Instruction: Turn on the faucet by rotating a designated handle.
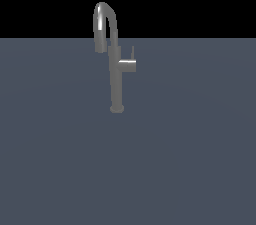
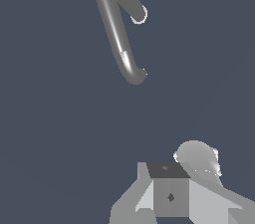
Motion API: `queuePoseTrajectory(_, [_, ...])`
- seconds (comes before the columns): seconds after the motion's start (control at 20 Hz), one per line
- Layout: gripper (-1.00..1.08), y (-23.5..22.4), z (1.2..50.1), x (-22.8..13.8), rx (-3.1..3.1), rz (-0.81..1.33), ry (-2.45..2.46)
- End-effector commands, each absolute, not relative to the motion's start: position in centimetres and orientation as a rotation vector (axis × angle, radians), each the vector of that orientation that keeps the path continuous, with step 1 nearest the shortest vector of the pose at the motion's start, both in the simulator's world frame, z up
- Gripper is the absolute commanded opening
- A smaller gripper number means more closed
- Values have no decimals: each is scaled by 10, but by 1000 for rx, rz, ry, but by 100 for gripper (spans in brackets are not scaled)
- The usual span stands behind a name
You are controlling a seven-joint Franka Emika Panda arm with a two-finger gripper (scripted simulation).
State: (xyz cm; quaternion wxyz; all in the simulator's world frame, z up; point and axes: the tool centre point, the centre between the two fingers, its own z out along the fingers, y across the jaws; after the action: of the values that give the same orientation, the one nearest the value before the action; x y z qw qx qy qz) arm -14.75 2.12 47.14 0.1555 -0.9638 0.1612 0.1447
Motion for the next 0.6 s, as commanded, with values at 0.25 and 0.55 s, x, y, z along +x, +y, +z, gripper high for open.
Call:
queuePoseTrajectory(0.25, [-100, 20, 457, -101, -2576, 558, 614])
queuePoseTrajectory(0.55, [-100, 16, 441, -65, -2410, 667, 728])
